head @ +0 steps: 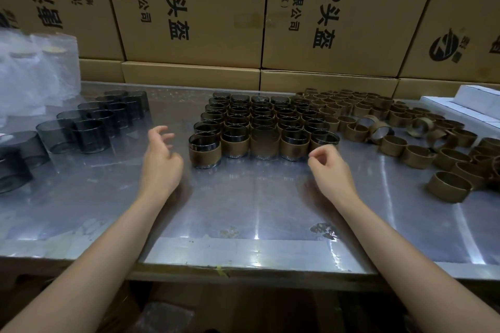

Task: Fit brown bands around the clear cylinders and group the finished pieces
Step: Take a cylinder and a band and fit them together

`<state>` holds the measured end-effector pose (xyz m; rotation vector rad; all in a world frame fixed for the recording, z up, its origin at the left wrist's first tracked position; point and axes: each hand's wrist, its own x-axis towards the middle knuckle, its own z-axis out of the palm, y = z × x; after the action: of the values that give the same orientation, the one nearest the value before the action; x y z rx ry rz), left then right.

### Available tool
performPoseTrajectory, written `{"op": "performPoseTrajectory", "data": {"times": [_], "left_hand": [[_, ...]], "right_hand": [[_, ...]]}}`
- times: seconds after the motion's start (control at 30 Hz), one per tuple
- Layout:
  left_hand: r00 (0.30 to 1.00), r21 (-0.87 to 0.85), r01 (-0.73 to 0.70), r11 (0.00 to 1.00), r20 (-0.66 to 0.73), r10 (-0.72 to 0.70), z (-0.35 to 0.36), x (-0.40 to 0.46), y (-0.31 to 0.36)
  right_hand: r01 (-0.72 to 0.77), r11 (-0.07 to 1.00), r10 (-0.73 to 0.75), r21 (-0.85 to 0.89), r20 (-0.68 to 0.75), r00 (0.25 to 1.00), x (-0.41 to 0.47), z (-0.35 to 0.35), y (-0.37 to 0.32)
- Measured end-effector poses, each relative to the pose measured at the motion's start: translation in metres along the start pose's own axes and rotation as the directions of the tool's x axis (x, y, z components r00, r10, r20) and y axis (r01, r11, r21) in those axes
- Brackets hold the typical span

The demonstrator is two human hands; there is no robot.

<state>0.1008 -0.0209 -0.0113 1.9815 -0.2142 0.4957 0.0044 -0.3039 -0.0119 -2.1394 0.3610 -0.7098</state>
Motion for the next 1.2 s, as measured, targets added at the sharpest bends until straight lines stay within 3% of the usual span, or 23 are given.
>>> {"op": "performPoseTrajectory", "data": {"times": [0.1, 0.23, 0.3, 0.5, 0.6, 0.77, 0.93, 1.07, 1.2], "left_hand": [[0.991, 0.409, -0.108, 0.906, -0.029, 0.131, -0.021, 0.005, -0.008], [0.983, 0.710, -0.160, 0.686, 0.053, 0.175, -0.047, 0.026, -0.026], [0.986, 0.789, -0.139, 0.599, 0.054, 0.157, -0.054, 0.037, -0.036], [0.998, 0.882, 0.063, 0.466, -0.055, -0.031, -0.059, 0.057, -0.052], [0.995, 0.882, 0.097, 0.461, -0.092, -0.035, -0.058, 0.056, -0.052], [0.996, 0.882, 0.006, 0.471, -0.046, 0.075, -0.057, 0.044, -0.044], [0.968, 0.874, -0.188, 0.448, 0.087, 0.235, -0.055, 0.019, -0.024], [0.894, 0.772, -0.337, 0.539, 0.083, 0.439, -0.057, -0.004, -0.007], [0.862, 0.613, -0.383, 0.691, -0.031, 0.505, -0.055, -0.023, 0.013]], "right_hand": [[0.026, 0.997, -0.016, -0.072, 0.133, 0.991, 0.000, 0.002, 0.000], [0.039, 0.989, -0.012, -0.140, 0.195, 0.981, 0.000, 0.003, -0.001], [0.039, 0.986, -0.005, -0.160, 0.209, 0.978, 0.000, 0.003, -0.002], [0.045, 0.985, -0.007, -0.168, 0.222, 0.975, 0.001, 0.003, -0.003], [0.051, 0.984, -0.011, -0.171, 0.224, 0.974, 0.002, 0.003, -0.003], [0.051, 0.984, -0.010, -0.173, 0.229, 0.973, 0.002, 0.003, -0.002], [0.057, 0.983, -0.015, -0.177, 0.229, 0.973, 0.002, 0.004, -0.002], [0.062, 0.984, -0.022, -0.169, 0.232, 0.972, 0.002, 0.004, -0.002], [0.063, 0.983, -0.021, -0.171, 0.234, 0.972, 0.002, 0.004, -0.002]]}}
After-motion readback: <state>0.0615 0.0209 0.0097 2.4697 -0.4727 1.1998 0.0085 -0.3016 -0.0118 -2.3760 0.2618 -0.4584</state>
